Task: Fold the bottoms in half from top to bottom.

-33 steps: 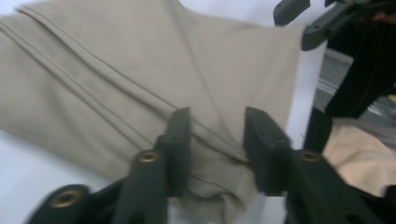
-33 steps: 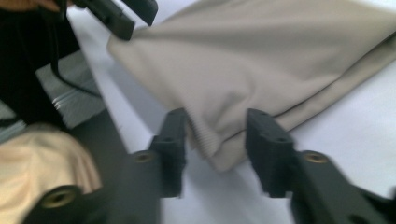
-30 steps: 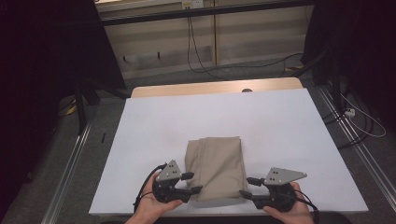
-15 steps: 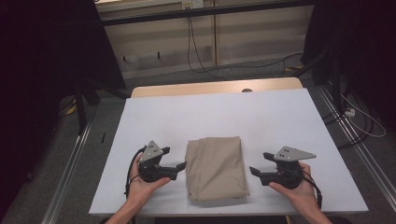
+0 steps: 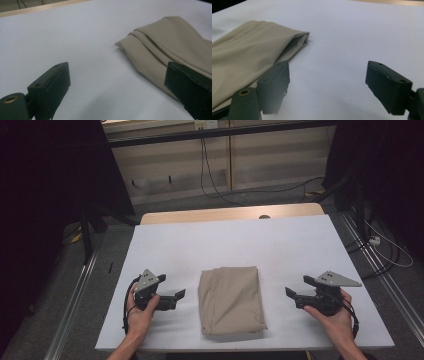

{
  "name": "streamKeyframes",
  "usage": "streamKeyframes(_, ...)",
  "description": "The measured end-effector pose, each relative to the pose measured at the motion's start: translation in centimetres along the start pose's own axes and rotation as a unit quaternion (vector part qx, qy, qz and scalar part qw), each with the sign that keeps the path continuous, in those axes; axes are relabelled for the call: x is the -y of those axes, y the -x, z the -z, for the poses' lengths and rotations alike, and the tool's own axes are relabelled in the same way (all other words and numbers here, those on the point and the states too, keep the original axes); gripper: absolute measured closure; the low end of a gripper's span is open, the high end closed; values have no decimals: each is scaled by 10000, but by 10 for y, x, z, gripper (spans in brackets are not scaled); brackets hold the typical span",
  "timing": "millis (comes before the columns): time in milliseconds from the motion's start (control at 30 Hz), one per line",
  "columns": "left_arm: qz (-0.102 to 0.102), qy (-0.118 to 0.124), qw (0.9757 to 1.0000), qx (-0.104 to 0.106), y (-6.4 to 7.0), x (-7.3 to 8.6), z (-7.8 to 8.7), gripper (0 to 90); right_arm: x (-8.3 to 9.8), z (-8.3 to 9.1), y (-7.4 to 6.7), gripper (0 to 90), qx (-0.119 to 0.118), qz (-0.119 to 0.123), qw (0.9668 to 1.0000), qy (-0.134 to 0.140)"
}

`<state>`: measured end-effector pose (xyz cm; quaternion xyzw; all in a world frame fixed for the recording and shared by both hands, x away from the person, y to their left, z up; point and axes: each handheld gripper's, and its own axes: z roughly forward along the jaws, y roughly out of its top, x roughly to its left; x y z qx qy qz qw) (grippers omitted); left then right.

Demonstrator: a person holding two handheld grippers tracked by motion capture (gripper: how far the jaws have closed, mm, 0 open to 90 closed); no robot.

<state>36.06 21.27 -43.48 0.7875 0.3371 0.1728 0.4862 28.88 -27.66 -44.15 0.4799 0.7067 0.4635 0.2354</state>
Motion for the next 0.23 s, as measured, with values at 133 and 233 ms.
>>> streamKeyframes(133,-18,-14,10000,22,0,0,-1,68,-1,-3,-3,197,-57,-47,10000,46)
streamKeyframes(233,-11,-32,10000,-14,1,0,-2,68,-1,-5,-3,196,-101,-61,9999,-4)
